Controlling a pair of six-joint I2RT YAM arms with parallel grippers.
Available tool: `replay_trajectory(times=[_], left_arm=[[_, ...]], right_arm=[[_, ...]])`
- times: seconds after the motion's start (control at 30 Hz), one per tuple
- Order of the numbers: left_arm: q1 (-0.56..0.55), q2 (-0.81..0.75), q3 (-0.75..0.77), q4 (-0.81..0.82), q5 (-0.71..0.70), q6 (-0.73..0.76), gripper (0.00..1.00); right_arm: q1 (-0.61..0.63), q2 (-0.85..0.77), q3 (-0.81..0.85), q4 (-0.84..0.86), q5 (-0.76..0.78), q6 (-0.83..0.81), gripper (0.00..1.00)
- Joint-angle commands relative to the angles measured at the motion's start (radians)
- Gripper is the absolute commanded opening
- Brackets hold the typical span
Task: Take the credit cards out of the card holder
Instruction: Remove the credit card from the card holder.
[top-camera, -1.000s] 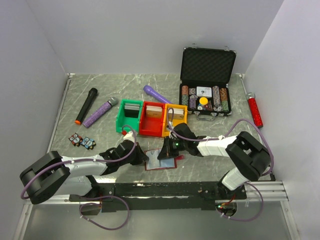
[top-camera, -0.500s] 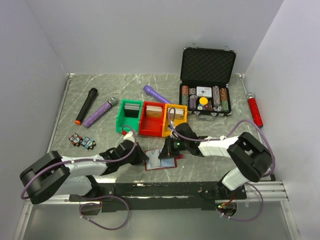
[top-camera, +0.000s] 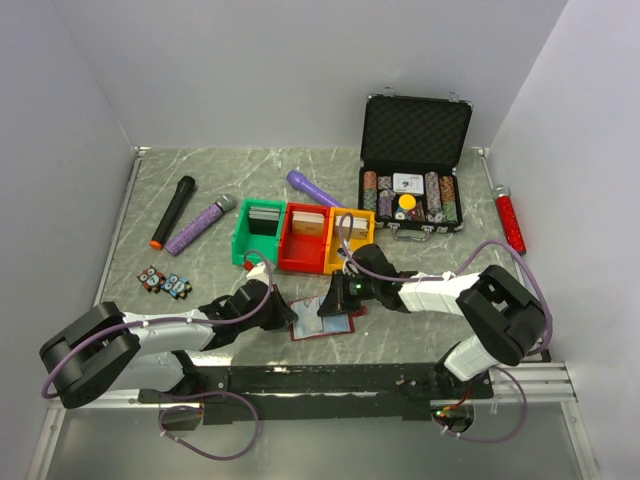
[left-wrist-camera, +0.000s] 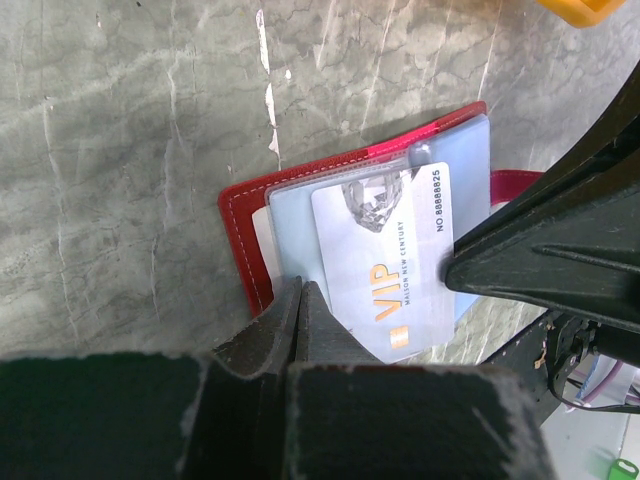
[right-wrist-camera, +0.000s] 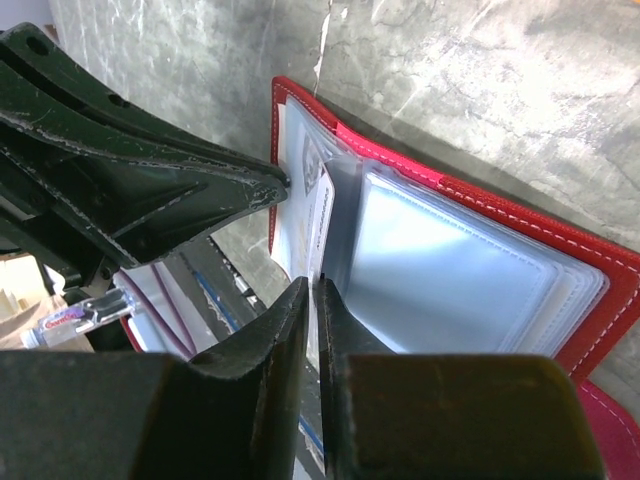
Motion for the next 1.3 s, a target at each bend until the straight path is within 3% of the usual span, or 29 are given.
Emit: replay_trajectory(times=[0.0, 0.27, 0.53, 1.0, 1.27], left_arm=[[-0.005, 0.016, 0.004, -0.045, -0.007, 0.013, 0.01], [-0.003, 0.008, 0.004, -0.048, -0.007, 0.013, 0.01], [-0.003, 0.008, 0.008, -0.052, -0.01, 0.015, 0.01], [-0.003, -0.053, 0.002, -0.071, -0.027, 0.018, 0.01], [-0.003, -0.15, 0.013, -0.106, -0.045, 0.027, 0.12]], right_arm=[[-0.006, -0.032, -0.005, 0.057, -0.031, 0.002, 0.16], [-0.008, -0.027, 0.008, 0.022, -0.027, -0.018, 0.0], [-0.024, -0.062, -0.003, 0.0, -0.014, -0.03, 0.0], [-0.067, -0.21, 0.005, -0.19, 0.036, -0.133, 0.0], [-0.067, -0.237, 0.031, -0.279, 0.065, -0.176, 0.0]])
